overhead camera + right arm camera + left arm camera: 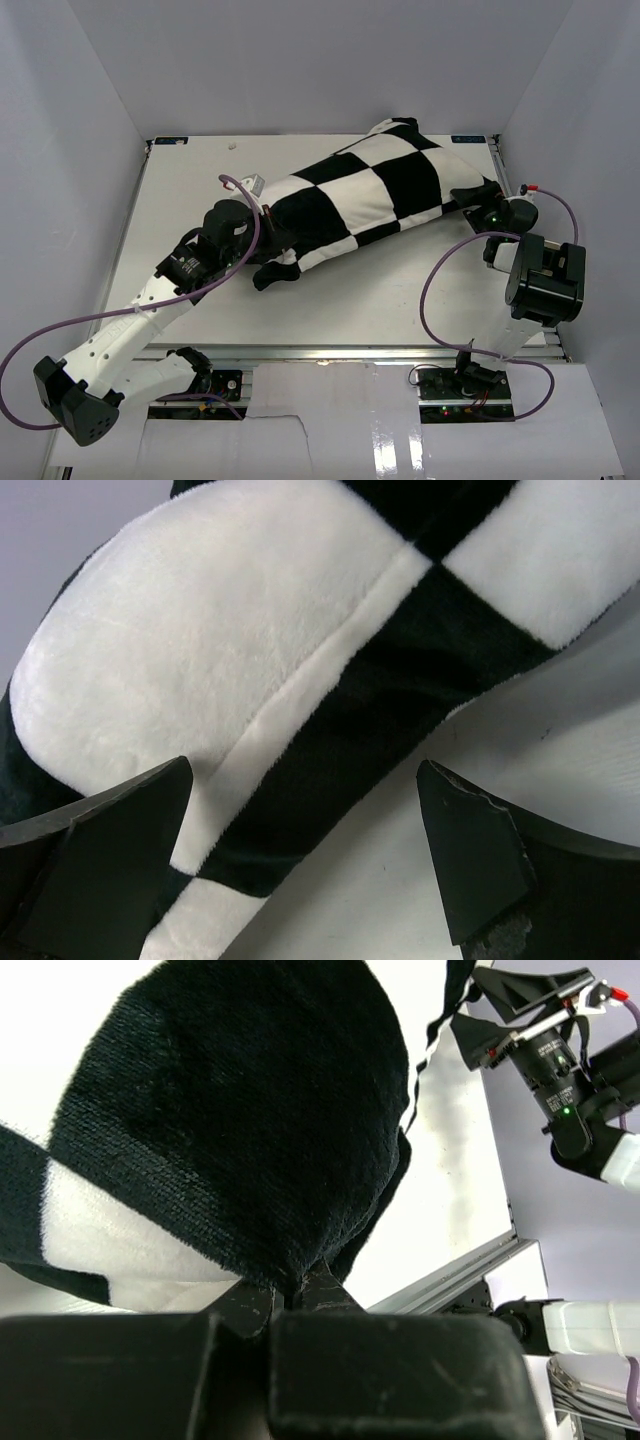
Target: Remove the pillowcase from the pillow
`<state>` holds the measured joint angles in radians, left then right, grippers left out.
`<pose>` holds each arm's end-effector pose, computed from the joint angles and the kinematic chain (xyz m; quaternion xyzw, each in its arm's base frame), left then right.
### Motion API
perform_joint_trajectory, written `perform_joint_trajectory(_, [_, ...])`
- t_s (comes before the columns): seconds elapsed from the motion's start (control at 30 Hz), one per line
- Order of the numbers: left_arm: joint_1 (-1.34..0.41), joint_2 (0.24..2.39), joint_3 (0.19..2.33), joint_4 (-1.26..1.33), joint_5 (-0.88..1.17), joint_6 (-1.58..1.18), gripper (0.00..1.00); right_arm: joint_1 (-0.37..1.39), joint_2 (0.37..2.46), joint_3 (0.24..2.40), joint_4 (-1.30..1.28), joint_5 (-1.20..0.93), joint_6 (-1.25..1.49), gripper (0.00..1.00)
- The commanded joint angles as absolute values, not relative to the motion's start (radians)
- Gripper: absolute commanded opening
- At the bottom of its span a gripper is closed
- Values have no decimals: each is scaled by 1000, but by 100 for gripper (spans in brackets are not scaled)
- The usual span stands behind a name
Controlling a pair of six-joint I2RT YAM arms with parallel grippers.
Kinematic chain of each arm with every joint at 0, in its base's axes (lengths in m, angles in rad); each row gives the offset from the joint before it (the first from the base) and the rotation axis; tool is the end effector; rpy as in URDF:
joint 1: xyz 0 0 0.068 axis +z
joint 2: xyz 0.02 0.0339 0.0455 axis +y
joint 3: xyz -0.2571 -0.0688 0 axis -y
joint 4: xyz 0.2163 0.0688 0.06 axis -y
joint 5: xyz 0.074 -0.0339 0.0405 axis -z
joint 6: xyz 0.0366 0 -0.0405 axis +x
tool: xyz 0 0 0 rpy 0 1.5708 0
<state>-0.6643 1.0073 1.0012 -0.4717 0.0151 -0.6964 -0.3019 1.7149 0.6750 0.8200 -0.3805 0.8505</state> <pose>0.1552 -0.1222 0.3387 -0.0098 0.8543 -0.3319 0.3999 0.3130 -0.0832 0.1882 0.3184 0.7070 0.3084 0.5510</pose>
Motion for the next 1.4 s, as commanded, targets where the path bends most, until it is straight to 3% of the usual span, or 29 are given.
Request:
perform_joint_trajectory(0.0, [-666,985,1055,-393,55,-710,0,-308,1733,730,916,-368,864,99])
perform_joint_trajectory(0.17, [-666,976,1052,-387,77,-721,0,-307,1801,784,956,-357,877,99])
perform_joint_trajectory(0.3, [-666,956,1045,-382,61,-723,0,-308,1851,807,1043,-348,939,86])
perform_joint_trajectory(0.43, [-666,954,1043,-382,71,-724,0,-302,1891,821,1066,-330,953,62])
perform_joint_trajectory(0.5, [-666,951,1040,-382,74,-721,0,-302,1902,833,1069,-340,953,40])
perform_joint_trajectory(0.53, [-666,948,1040,-383,71,-719,0,-304,1905,848,1063,-345,953,11])
perform_joint_trajectory(0.57, [-666,943,1039,-382,69,-715,0,-302,1901,851,1036,-345,954,8])
perform_joint_trajectory(0.67, [-666,925,1046,-385,77,-687,0,-305,1838,822,1022,-350,921,8])
perform_joint_trajectory(0.8, [-666,904,1141,-449,74,-629,0,-307,1648,812,786,-318,781,8])
perform_joint_trajectory(1.1, [-666,847,1351,-568,-51,-597,0,-308,1015,823,318,-180,571,8])
perform_joint_trajectory(1.23, [-666,870,1393,-577,-95,-594,0,-308,973,983,172,-138,526,8])
perform_joint_trajectory(1.37, [-666,986,1373,-575,-234,-560,0,-308,1106,1086,172,-178,538,8])
